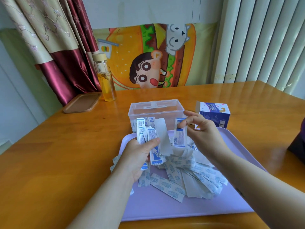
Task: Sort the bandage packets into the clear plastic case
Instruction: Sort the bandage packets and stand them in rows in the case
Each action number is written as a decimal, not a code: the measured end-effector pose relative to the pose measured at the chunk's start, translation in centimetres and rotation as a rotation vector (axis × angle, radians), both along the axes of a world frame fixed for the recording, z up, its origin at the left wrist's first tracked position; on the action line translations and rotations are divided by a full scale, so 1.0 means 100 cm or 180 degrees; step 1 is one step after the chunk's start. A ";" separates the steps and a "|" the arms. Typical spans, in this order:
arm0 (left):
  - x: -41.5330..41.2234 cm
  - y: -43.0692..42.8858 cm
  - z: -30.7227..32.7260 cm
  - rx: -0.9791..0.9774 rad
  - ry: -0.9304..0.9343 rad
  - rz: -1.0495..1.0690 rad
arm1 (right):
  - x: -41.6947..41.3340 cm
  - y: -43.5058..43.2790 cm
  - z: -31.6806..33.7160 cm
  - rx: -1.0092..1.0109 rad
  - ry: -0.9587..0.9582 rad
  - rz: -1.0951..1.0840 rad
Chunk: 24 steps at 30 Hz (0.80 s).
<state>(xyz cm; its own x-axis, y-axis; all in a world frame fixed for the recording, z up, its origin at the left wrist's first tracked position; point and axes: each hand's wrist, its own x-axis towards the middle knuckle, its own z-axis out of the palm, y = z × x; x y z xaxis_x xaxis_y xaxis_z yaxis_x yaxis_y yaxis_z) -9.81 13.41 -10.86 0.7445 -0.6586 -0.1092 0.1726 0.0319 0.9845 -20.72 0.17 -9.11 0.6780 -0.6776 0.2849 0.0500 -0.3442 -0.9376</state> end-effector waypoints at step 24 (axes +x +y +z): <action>-0.005 0.003 0.005 0.0327 -0.0145 -0.0458 | 0.002 -0.007 -0.010 0.0130 0.0743 0.0165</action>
<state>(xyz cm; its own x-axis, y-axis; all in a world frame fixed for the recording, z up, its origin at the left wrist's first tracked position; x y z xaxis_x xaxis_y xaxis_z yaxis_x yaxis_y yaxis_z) -10.28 13.75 -10.40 0.6490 -0.7459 -0.1497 0.1232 -0.0911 0.9882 -20.53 -0.55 -10.09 0.7564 -0.6480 0.0895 -0.1531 -0.3083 -0.9389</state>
